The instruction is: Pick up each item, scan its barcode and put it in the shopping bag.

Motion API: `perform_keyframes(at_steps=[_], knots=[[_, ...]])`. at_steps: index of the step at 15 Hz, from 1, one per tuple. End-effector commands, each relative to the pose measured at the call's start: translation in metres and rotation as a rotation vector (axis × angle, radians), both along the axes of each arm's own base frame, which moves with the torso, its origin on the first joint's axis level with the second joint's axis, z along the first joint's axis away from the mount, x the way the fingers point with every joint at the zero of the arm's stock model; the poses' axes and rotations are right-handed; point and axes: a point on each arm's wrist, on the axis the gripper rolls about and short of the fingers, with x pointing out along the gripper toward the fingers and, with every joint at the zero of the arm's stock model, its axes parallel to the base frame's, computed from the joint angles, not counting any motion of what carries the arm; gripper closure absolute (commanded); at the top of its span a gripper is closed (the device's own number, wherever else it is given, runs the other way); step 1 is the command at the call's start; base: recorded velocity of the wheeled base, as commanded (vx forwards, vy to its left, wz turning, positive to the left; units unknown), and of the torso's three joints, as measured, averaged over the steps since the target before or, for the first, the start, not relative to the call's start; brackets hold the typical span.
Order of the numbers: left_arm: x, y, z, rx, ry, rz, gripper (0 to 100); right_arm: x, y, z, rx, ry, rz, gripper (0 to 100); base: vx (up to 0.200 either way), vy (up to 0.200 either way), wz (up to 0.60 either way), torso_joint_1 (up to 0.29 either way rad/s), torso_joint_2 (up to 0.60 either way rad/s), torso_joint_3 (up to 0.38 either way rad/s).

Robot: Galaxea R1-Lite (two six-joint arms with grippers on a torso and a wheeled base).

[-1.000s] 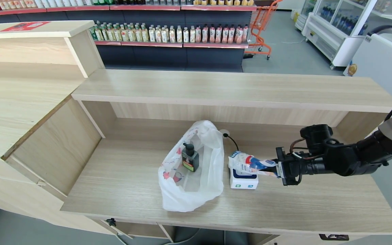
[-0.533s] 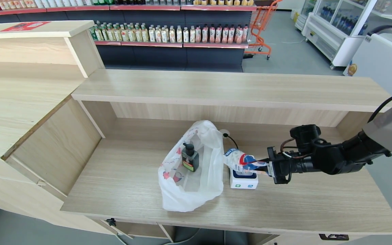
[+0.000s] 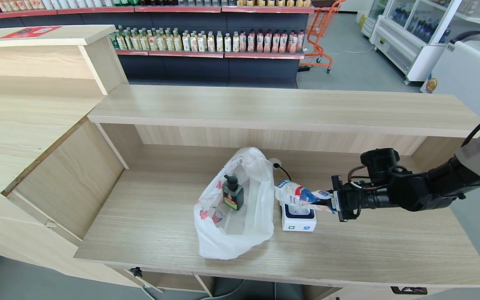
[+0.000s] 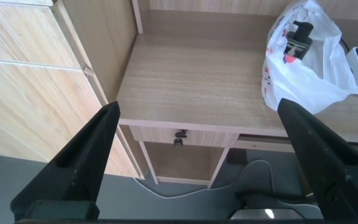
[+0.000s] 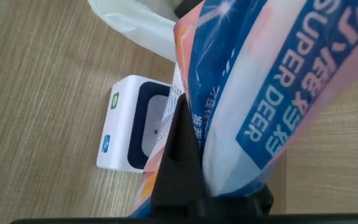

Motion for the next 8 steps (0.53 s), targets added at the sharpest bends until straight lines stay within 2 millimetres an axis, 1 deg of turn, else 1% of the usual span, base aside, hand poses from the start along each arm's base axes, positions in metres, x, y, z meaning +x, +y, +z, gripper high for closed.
perform_keyframes(at_steps=[1, 2, 3, 4, 5, 6, 7, 8], knots=[[0.000, 0.000, 0.000, 0.000, 0.000, 0.000, 0, -0.017, -0.039, 0.033, 0.070, 0.046, -0.152, 100, 0.000, 0.000, 0.00, 0.000, 0.00, 0.000], [0.000, 0.000, 0.000, 0.000, 0.000, 0.000, 0, -0.033, -0.058, 0.046, 0.116, 0.104, -0.245, 100, 0.000, 0.000, 0.00, 0.000, 0.00, 0.000], [0.000, 0.000, 0.000, 0.000, 0.000, 0.000, 0, -0.053, -0.067, 0.057, 0.182, 0.192, -0.323, 100, 0.000, 0.000, 0.00, 0.000, 0.00, 0.000], [0.000, 0.000, 0.000, 0.000, 0.000, 0.000, 0, -0.074, -0.071, 0.075, 0.256, 0.253, -0.385, 100, 0.000, 0.000, 0.00, 0.000, 0.00, 0.000], [0.000, 0.000, 0.000, 0.000, 0.000, 0.000, 0, -0.095, -0.075, 0.087, 0.329, 0.322, -0.448, 100, 0.000, 0.000, 0.00, 0.000, 0.00, 0.000], [0.000, 0.000, 0.000, 0.000, 0.000, 0.000, 0, -0.119, -0.079, 0.096, 0.395, 0.381, -0.505, 100, 0.000, 0.000, 0.00, 0.000, 0.00, 0.000], [0.000, 0.000, 0.000, 0.000, 0.000, 0.000, 0, -0.144, -0.078, 0.097, 0.455, 0.454, -0.547, 100, 0.000, 0.000, 0.00, 0.000, 0.00, 0.000], [0.000, 0.000, 0.000, 0.000, 0.000, 0.000, 0, -0.164, -0.081, 0.094, 0.494, 0.500, -0.590, 100, 0.000, 0.000, 0.00, 0.000, 0.00, 0.000]])
